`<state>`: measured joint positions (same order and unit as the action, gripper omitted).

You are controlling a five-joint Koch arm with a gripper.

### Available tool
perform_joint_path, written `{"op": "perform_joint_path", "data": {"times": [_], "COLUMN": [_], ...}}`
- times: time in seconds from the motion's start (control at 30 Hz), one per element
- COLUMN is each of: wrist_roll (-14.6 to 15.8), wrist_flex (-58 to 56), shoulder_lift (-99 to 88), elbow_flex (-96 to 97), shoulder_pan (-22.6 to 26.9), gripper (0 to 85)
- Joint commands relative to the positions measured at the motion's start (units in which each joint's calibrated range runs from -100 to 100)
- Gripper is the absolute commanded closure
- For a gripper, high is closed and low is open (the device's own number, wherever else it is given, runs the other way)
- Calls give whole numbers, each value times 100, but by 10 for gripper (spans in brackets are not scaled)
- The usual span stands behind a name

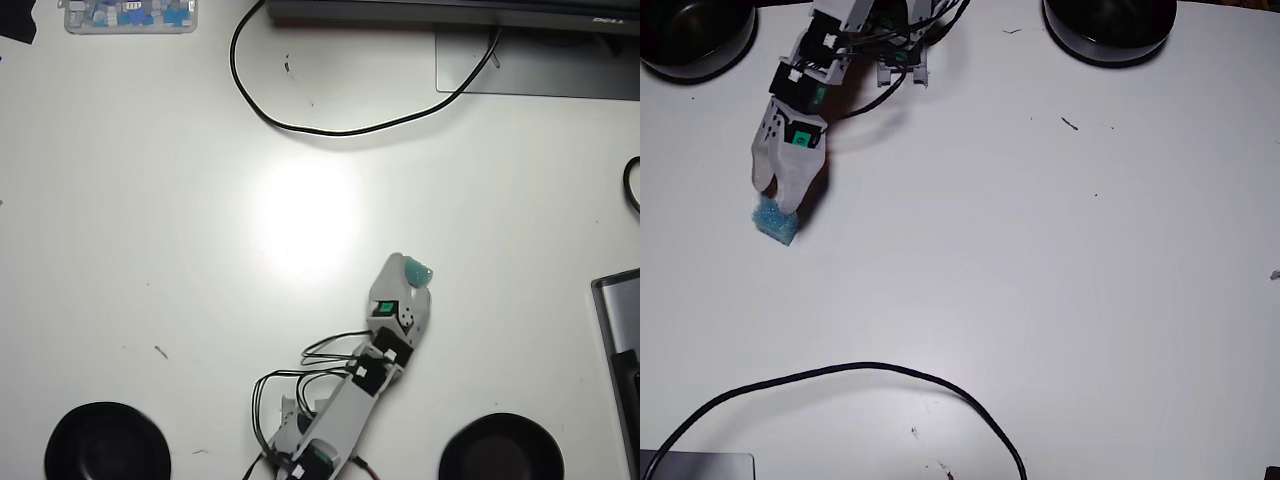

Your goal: Grab the Blue cube

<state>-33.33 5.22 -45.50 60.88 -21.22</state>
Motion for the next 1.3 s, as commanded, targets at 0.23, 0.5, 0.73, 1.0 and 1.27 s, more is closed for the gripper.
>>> {"op": "perform_joint_path", "data": {"times": [0.23,0.5,0.73,1.0,1.27], "wrist_roll": [-1197,-1441,-1465,-1509,-1578], "wrist_flex": [2571,2860,3156,3677,3981], "shoulder_lift": [1853,2485,3156,4072,4988], "elbow_flex": [245,647,601,418,80], "shoulder_pan": [-337,-112,-24,-29,-44], "gripper": [387,386,384,384,383]}}
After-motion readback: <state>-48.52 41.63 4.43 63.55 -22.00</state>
